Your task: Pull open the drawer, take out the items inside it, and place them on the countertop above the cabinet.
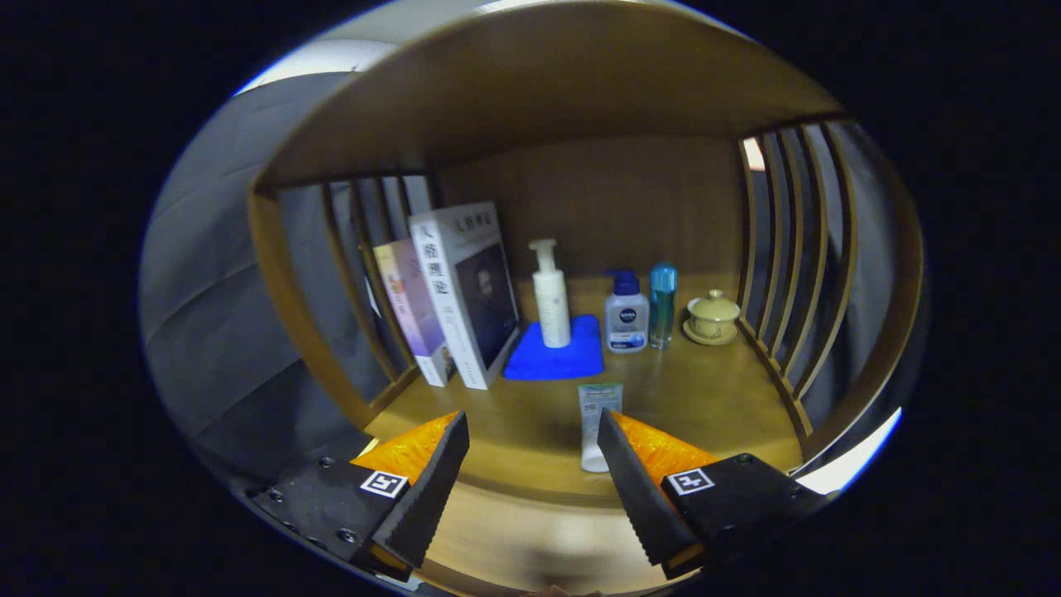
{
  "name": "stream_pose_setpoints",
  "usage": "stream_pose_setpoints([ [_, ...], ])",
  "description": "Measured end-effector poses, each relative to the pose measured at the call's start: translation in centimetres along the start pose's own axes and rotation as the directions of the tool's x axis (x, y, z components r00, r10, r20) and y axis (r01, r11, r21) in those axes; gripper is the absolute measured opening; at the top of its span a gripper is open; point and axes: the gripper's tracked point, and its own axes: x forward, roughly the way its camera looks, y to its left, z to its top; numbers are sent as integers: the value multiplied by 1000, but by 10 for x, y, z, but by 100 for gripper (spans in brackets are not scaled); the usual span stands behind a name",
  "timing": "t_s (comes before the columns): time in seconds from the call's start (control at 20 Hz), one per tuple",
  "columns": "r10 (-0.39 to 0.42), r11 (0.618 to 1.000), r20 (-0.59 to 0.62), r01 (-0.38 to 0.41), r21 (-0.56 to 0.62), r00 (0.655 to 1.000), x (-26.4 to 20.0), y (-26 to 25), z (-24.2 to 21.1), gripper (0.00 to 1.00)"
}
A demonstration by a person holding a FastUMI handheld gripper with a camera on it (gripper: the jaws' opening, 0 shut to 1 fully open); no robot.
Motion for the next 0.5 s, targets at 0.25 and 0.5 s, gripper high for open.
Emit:
stream_pose_setpoints([
  [0.25, -23, 1000, 180, 24, -2, 983, -69, 25, -18, 98],
  [0.5, -125, 984, 396, 165, -68, 909, -131, 25, -29, 98],
])
